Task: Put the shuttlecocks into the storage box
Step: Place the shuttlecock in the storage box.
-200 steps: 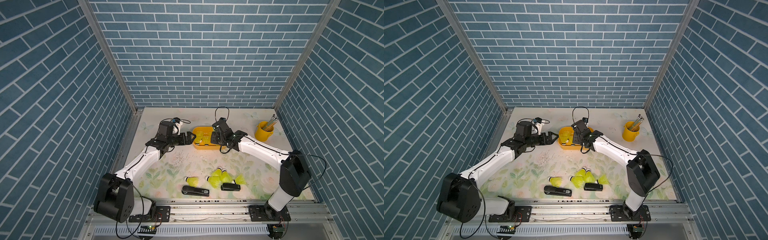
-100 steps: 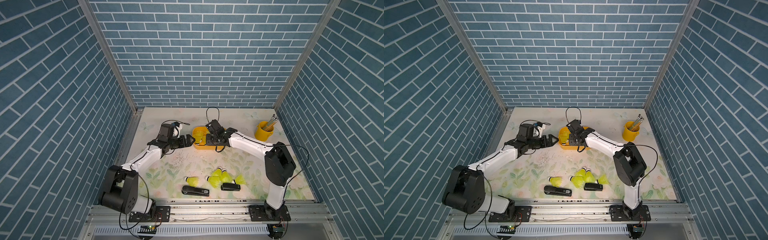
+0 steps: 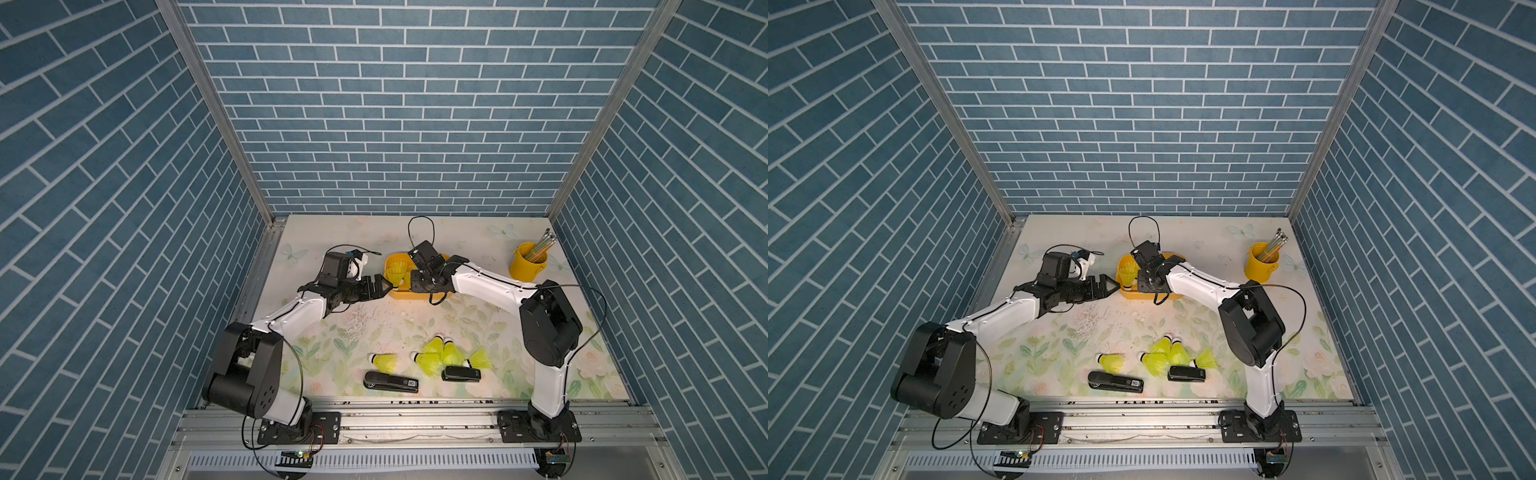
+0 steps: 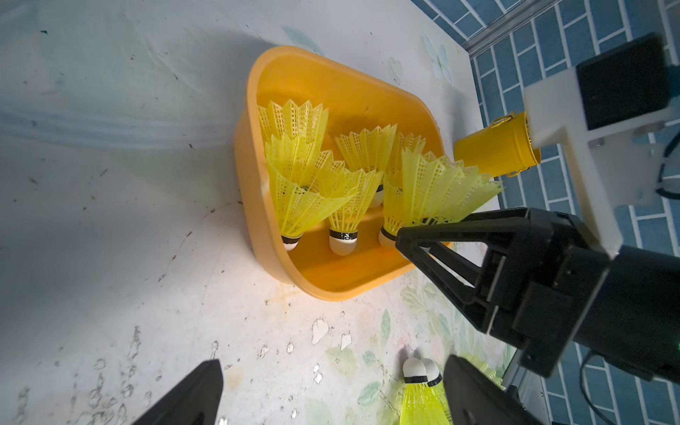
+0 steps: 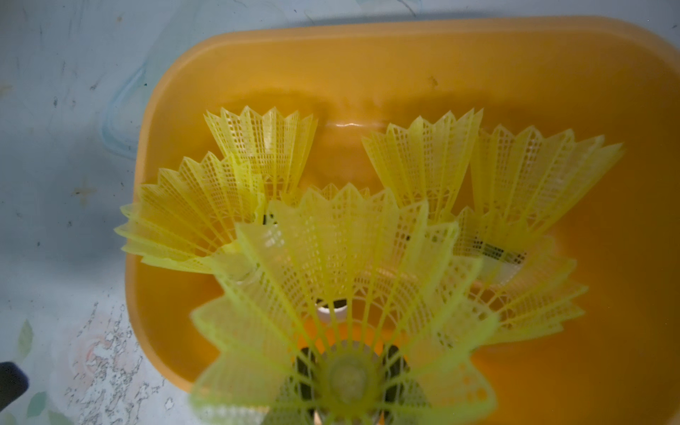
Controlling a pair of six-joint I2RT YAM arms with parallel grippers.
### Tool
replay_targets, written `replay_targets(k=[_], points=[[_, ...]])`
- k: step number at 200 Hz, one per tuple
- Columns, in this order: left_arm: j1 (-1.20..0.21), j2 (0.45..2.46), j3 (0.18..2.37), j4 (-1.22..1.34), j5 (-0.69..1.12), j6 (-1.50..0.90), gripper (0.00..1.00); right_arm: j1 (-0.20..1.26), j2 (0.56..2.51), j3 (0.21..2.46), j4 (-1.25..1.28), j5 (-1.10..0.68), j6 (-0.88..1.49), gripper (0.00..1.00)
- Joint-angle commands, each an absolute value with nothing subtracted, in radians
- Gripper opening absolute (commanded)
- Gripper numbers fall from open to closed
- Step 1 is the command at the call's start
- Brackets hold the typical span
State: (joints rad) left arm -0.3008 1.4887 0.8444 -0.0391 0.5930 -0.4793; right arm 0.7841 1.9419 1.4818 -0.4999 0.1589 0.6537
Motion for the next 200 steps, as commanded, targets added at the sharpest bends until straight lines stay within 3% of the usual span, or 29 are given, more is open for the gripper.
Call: replay_targets(k=[1,125,200], points=[[-0.31,1.496,0.84,0.003,0.621,-0.471,1.0,0.781,1.96,1.502,-0.531,0.188,0.637,0.11],[-0.383,1.595,0.943,0.003,0.583,-0.46,1.0,0.773,1.98,1.501,-0.55,0.196,0.638,0.12],[-0.386,1.598,0.957,-0.013,0.571,-0.457,1.0,0.771,1.968,1.508,-0.56,0.188,0.631,0.35]])
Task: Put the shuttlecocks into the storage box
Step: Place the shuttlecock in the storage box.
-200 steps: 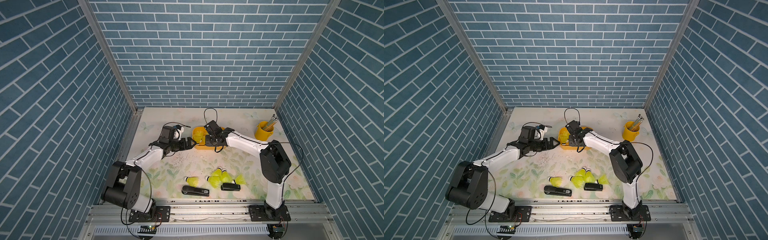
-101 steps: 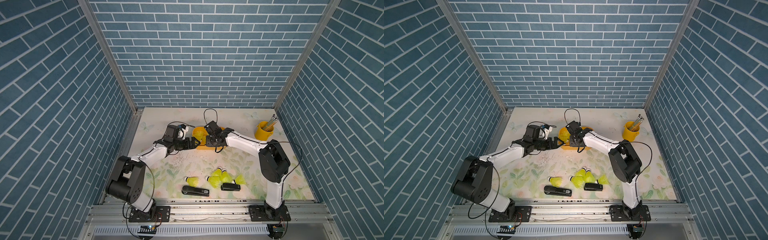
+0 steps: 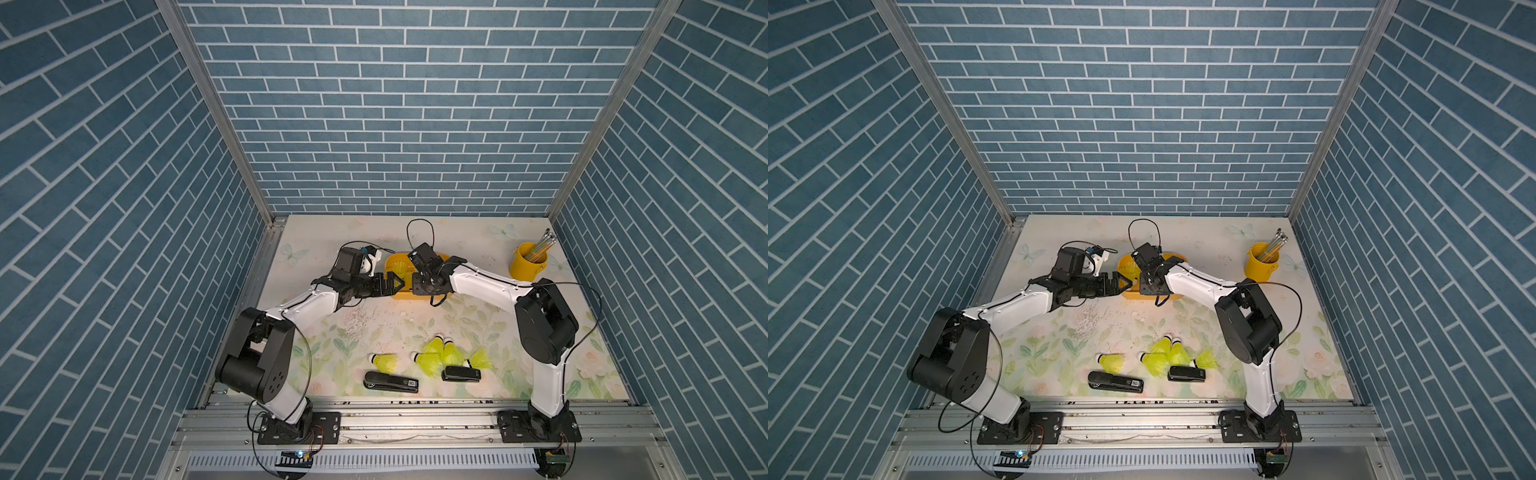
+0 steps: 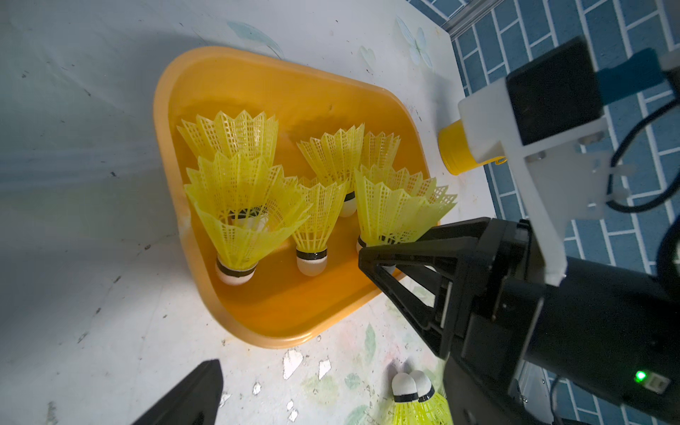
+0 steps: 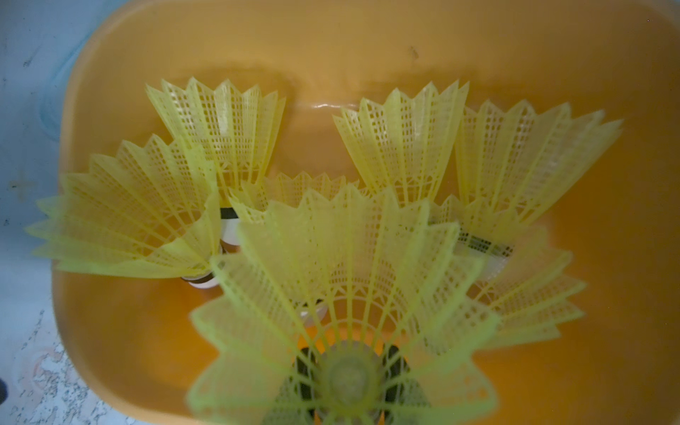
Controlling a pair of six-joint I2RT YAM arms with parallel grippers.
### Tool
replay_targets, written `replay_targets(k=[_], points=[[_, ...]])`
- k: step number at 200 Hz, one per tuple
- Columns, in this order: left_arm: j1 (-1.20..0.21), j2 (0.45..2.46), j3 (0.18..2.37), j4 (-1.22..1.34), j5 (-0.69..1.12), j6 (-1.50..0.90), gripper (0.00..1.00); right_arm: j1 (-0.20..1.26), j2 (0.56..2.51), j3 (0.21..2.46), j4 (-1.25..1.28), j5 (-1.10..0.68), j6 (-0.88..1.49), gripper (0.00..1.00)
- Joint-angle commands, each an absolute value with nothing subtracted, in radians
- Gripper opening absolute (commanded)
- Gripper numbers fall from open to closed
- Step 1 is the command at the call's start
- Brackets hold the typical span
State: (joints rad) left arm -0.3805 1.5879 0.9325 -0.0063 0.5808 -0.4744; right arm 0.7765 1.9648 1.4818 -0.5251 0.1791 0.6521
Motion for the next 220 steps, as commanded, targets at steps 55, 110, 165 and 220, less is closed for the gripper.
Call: replay_targets(k=[55,110,165,220], points=[[-0.385,1.593,0.959,-0.016,0.565,-0.458,1.0,0.772,1.943,1.517,-0.568,0.187,0.63,0.43],[-0.385,1.588,0.962,-0.03,0.559,-0.449,1.0,0.772,1.9,1.52,-0.579,0.181,0.639,0.43],[-0.386,1.574,0.971,-0.048,0.552,-0.439,0.99,0.771,1.851,1.528,-0.592,0.187,0.646,0.45],[-0.386,1.542,0.977,-0.074,0.533,-0.409,1.0,0.772,1.803,1.542,-0.604,0.205,0.644,0.48]])
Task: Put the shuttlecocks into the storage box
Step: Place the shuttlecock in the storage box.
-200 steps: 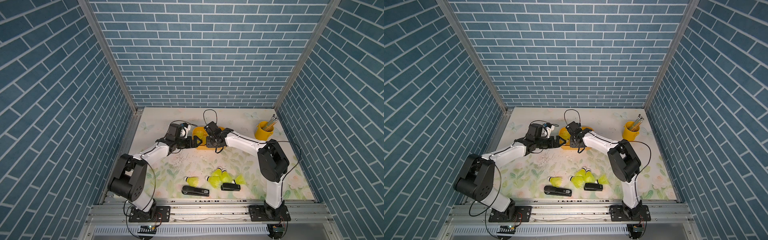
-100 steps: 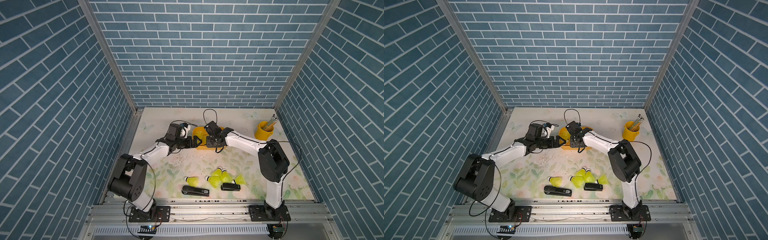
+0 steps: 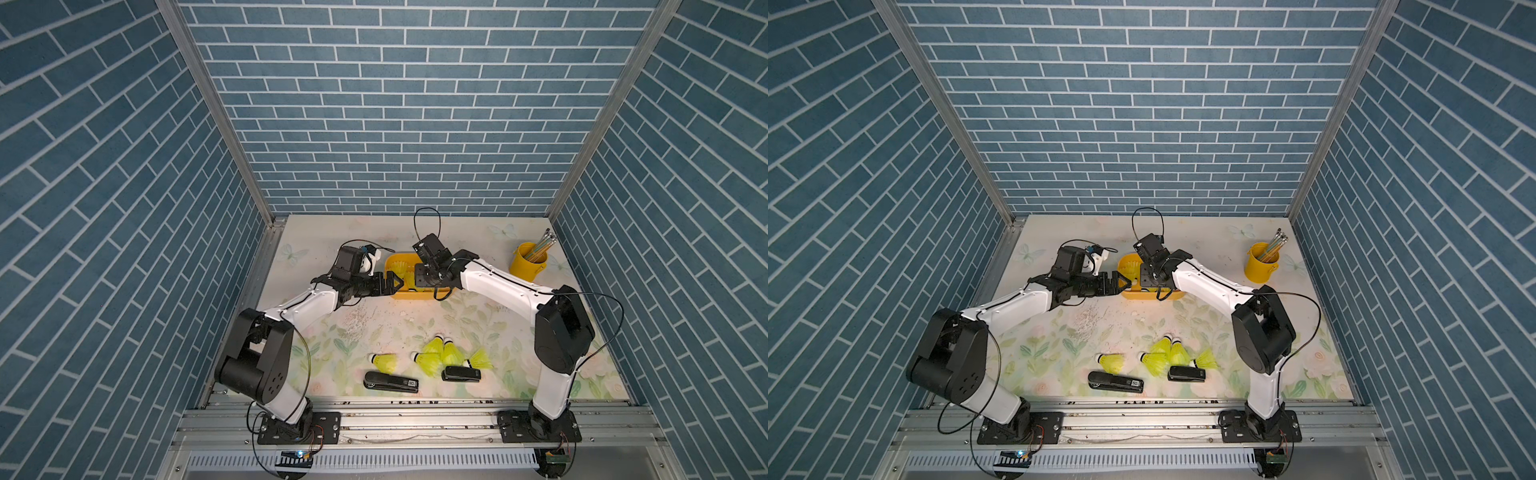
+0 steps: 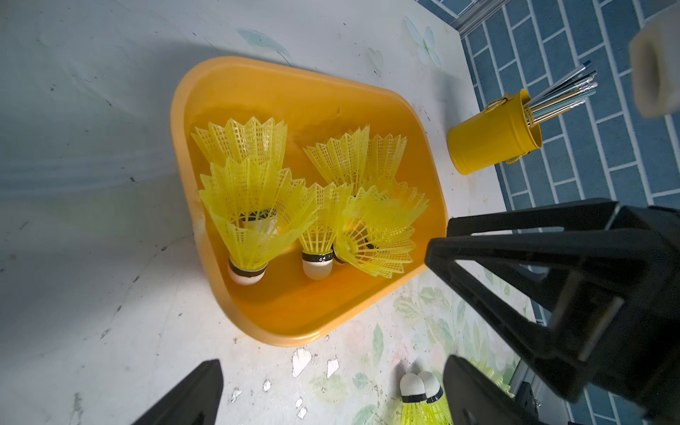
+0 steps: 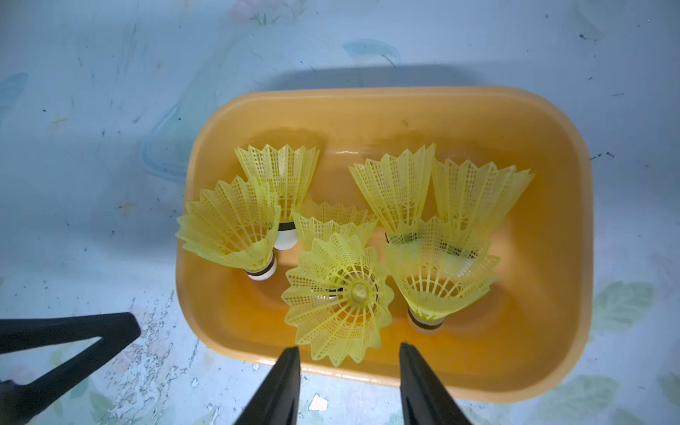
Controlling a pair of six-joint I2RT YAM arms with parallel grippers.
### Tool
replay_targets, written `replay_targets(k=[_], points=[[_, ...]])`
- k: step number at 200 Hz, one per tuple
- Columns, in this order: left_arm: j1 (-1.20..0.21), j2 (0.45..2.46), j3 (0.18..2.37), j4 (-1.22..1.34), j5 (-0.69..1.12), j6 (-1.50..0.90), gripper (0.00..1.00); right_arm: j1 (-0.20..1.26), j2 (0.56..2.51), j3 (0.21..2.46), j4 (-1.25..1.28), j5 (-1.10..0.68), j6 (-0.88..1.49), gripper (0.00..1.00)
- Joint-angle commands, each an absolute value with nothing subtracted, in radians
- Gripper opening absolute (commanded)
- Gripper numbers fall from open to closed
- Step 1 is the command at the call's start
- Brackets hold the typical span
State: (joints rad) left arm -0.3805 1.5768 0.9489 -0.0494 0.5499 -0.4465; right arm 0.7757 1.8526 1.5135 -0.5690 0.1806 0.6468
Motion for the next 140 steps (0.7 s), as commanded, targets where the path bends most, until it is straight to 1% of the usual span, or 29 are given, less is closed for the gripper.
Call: replay_targets(k=[1,98,140], points=[[-0.385,1.54,0.978,-0.075,0.533,-0.408,1.0,0.77,1.802,1.541,-0.604,0.205,0.644,0.48],[-0.391,1.504,0.98,-0.136,0.5,-0.311,1.0,0.759,1.743,1.513,-0.603,0.192,0.646,0.48],[-0.43,1.486,1.002,-0.222,0.423,-0.213,0.98,0.745,1.694,1.464,-0.566,0.152,0.621,0.47]])
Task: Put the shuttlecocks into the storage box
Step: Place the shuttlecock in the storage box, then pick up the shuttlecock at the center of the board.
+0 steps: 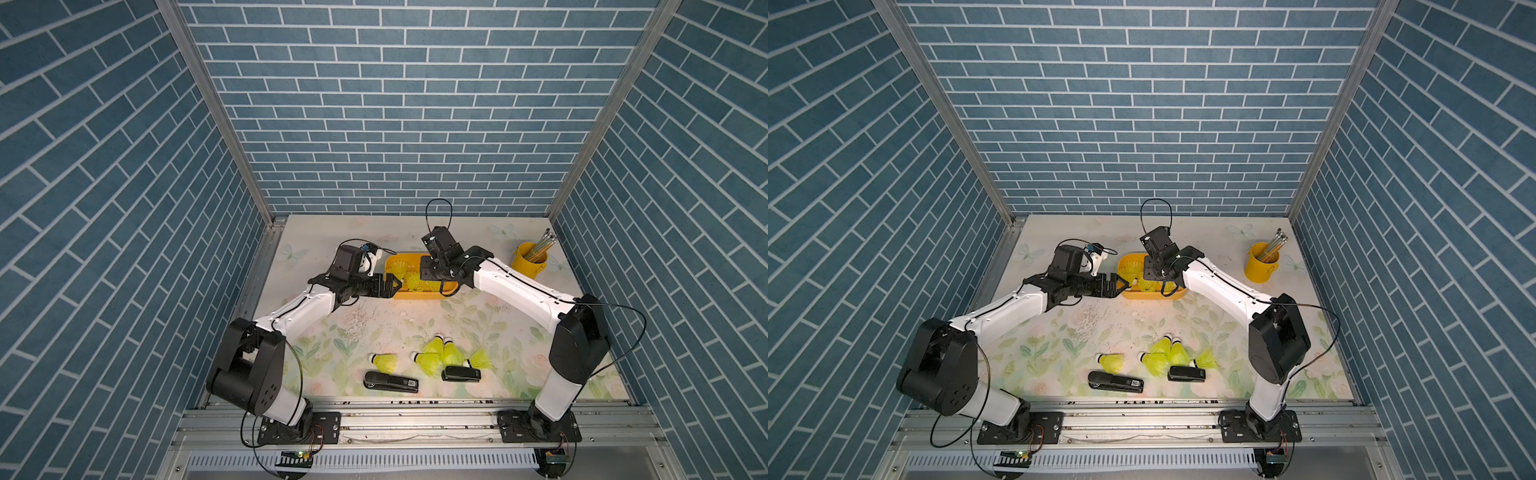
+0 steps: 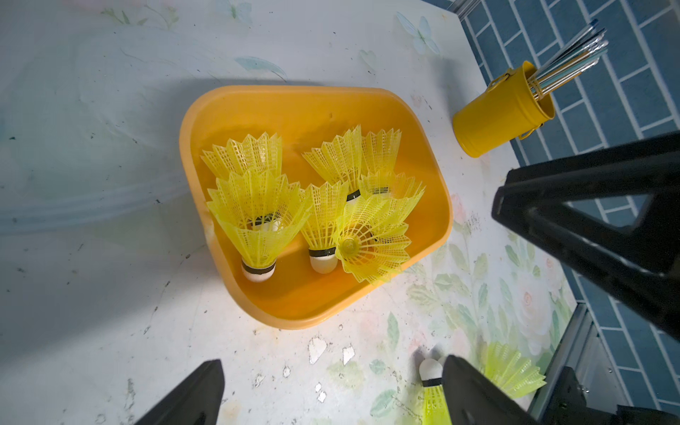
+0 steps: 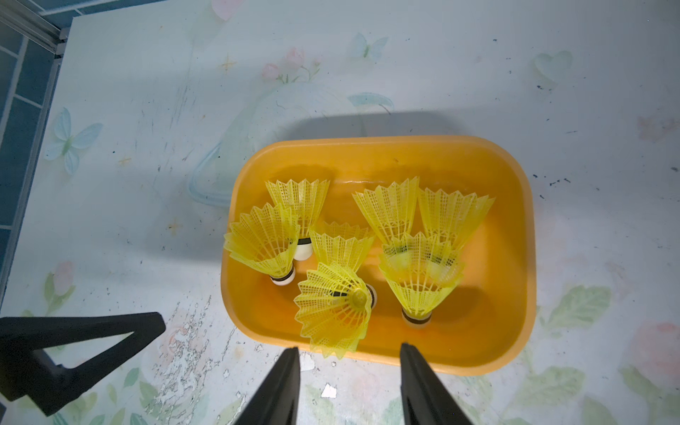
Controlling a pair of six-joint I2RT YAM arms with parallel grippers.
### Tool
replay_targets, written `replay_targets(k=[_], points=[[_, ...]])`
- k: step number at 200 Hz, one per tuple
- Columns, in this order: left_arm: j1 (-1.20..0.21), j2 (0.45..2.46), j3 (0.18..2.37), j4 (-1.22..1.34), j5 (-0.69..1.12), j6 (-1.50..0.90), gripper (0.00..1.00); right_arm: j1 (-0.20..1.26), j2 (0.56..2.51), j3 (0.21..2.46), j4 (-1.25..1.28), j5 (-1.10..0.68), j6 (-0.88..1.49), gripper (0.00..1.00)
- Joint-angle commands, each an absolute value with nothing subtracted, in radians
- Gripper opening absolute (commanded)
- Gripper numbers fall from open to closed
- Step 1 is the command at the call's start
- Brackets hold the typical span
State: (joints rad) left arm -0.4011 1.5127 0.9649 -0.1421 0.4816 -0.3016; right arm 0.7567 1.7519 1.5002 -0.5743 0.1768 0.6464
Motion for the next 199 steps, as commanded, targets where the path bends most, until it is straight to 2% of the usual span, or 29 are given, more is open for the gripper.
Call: replay_targets(k=[1,58,112,148,199], points=[[-0.432,1.486,1.003,-0.226,0.421,-0.209,0.98,0.744,1.691,1.461,-0.564,0.151,0.62,0.47],[-0.491,1.457,1.01,-0.335,0.408,0.022,0.93,0.708,1.484,1.231,-0.421,-0.003,0.52,0.53],[-0.575,1.442,0.962,-0.33,0.392,0.232,0.89,0.69,1.31,0.99,-0.409,-0.14,0.533,0.61],[-0.618,1.444,0.934,-0.315,0.36,0.274,0.85,0.688,1.226,0.887,-0.423,-0.175,0.546,0.62],[-0.804,1.403,0.829,-0.29,0.25,0.443,0.85,0.682,1.174,0.834,-0.43,-0.259,0.55,0.62]])
